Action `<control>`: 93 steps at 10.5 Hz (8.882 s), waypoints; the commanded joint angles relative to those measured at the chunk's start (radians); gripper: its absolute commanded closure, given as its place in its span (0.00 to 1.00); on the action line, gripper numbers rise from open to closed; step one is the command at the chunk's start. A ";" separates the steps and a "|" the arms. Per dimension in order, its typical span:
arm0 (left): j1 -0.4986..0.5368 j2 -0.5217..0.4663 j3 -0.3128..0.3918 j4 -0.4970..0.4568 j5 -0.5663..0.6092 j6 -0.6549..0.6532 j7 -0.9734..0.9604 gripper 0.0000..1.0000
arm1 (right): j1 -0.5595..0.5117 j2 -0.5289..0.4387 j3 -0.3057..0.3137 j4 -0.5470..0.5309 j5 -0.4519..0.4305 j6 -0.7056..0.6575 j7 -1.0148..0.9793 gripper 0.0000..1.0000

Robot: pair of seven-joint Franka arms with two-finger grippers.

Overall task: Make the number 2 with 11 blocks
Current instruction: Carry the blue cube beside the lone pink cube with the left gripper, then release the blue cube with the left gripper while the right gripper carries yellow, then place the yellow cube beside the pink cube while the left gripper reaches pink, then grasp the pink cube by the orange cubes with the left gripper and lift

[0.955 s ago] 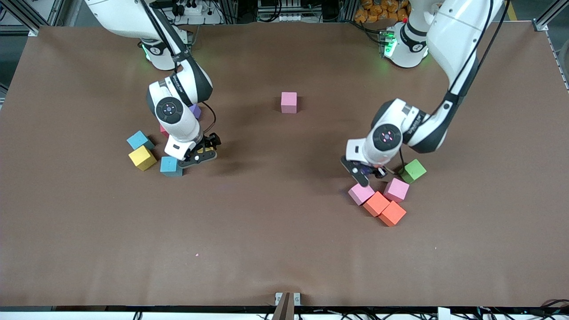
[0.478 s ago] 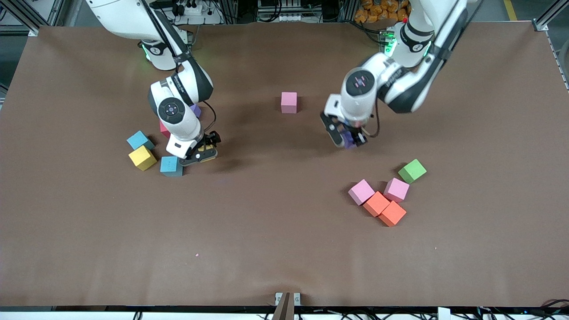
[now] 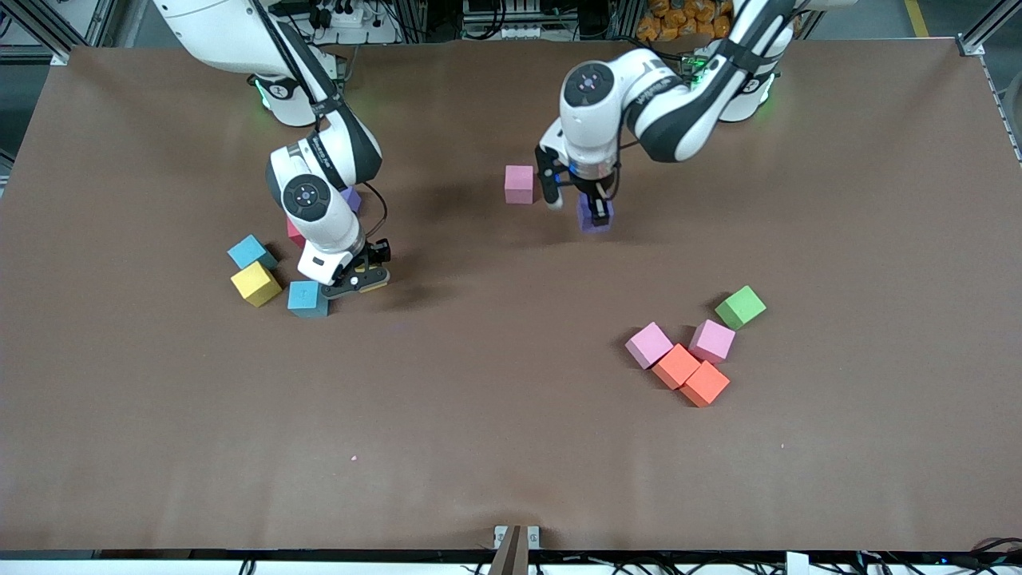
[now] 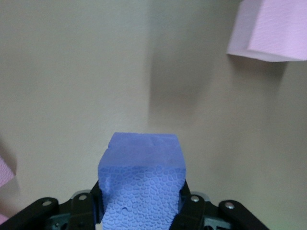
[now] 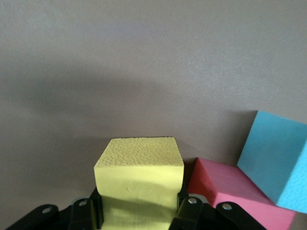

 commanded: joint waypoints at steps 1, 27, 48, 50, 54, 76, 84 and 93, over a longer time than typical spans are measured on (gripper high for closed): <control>-0.009 0.027 -0.027 -0.020 0.030 0.011 0.018 0.43 | -0.036 -0.071 0.004 0.008 -0.022 -0.059 -0.004 0.48; -0.192 0.301 -0.024 0.069 0.222 0.070 -0.295 0.45 | 0.042 -0.361 -0.024 0.053 -0.021 -0.404 -0.369 0.53; 0.175 0.186 -0.084 0.367 0.097 -0.374 -0.383 0.00 | 0.367 -0.392 -0.018 -0.153 -0.022 -0.143 -0.472 0.54; 0.233 0.194 -0.084 0.397 0.094 -0.374 -0.558 0.00 | 0.442 -0.339 -0.018 -0.157 -0.022 -0.090 -0.468 0.55; 0.351 0.238 -0.071 0.468 0.016 -0.373 -0.912 0.00 | 0.513 -0.219 -0.016 -0.148 -0.087 0.010 -0.469 0.57; 0.117 0.554 0.238 0.676 0.073 -0.127 -1.712 0.00 | 0.539 0.025 0.102 0.028 -0.151 0.059 -0.383 0.57; 0.117 0.602 0.240 0.680 0.130 -0.077 -1.708 0.00 | 0.539 0.056 0.105 0.054 -0.148 0.059 -0.382 0.57; 0.126 0.590 0.239 0.684 0.128 -0.075 -1.660 0.61 | 0.537 0.068 0.105 0.068 -0.151 0.067 -0.383 0.40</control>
